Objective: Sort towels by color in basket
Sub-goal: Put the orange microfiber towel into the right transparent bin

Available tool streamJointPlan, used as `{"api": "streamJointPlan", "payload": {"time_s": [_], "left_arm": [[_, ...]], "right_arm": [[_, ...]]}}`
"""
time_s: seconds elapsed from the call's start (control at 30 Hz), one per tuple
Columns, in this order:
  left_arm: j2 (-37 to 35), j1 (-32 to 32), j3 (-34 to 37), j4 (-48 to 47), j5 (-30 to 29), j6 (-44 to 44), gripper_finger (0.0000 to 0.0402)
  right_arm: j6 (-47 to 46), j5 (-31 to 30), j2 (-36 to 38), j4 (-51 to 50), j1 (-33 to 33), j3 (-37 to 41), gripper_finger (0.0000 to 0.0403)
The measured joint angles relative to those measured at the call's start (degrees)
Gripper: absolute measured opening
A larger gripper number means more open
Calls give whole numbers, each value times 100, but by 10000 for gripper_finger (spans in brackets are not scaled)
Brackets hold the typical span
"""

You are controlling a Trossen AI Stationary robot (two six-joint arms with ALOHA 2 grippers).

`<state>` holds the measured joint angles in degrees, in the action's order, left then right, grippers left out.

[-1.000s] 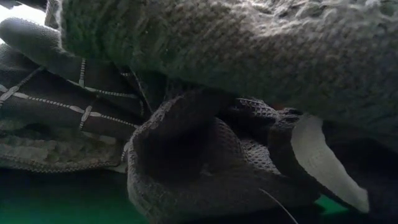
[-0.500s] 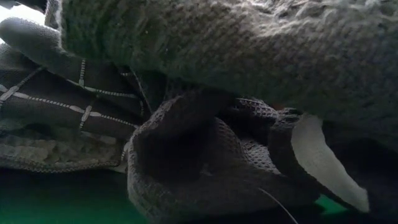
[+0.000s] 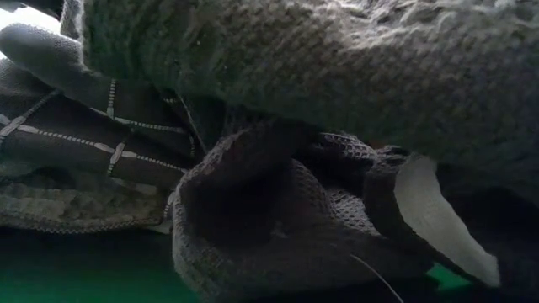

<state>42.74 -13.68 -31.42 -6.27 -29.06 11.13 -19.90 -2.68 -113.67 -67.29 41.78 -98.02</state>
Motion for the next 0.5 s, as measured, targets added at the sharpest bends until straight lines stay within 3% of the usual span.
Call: {"api": "streamJointPlan", "payload": {"time_s": [0.17,0.5], "left_arm": [[0,3,0,12,-364,-306,160],[0,7,0,25,-395,-757,160]], "right_arm": [[-1006,85,-3,185,186,108,17],[-1672,415,-2,1141,327,822,18]]}}
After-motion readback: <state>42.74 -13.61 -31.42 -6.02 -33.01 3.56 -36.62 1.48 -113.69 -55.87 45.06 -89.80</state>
